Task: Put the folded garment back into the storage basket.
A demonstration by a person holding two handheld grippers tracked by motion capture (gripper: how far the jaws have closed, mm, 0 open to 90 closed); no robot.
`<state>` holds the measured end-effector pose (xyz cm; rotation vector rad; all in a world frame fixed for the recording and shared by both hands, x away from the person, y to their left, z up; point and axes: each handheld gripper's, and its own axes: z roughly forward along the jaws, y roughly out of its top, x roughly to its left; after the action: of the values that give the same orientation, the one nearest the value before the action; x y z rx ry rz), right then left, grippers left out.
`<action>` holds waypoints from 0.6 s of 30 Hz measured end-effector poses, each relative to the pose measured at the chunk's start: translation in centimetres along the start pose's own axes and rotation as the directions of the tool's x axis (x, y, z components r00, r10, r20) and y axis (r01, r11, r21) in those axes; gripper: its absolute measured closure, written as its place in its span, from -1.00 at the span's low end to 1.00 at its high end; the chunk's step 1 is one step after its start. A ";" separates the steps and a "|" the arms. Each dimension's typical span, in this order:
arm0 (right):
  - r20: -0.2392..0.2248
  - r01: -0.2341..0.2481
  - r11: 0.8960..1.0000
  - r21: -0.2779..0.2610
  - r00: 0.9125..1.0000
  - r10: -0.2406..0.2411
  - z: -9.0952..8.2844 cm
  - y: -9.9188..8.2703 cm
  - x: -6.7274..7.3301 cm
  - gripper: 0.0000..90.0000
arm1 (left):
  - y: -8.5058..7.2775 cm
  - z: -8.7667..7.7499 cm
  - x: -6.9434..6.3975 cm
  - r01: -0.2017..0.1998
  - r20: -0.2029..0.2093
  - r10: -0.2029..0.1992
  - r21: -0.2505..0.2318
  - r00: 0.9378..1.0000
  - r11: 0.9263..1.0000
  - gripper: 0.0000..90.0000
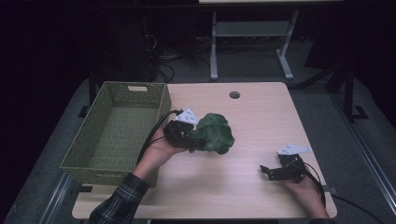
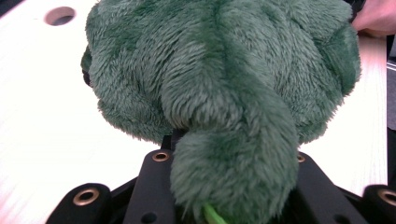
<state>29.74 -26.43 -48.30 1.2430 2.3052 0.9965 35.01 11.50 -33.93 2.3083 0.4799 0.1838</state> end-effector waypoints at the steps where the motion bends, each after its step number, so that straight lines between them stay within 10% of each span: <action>1: 0.000 0.000 1.000 0.000 1.000 0.000 0.0 0.0 0.0 -0.81 | 0.0 -0.4 0.1 0.002 -0.009 -0.002 -0.001 1.000 1.000 0.55; 18: 0.005 -0.005 1.000 0.002 1.000 0.005 0.0 0.0 0.0 -0.83 | -1.3 -6.5 2.4 0.050 -0.126 -0.052 -0.021 0.991 0.999 0.54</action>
<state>29.76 -26.42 -48.31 1.2518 2.3011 0.9922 35.10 17.53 -30.29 2.2735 0.5979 0.3092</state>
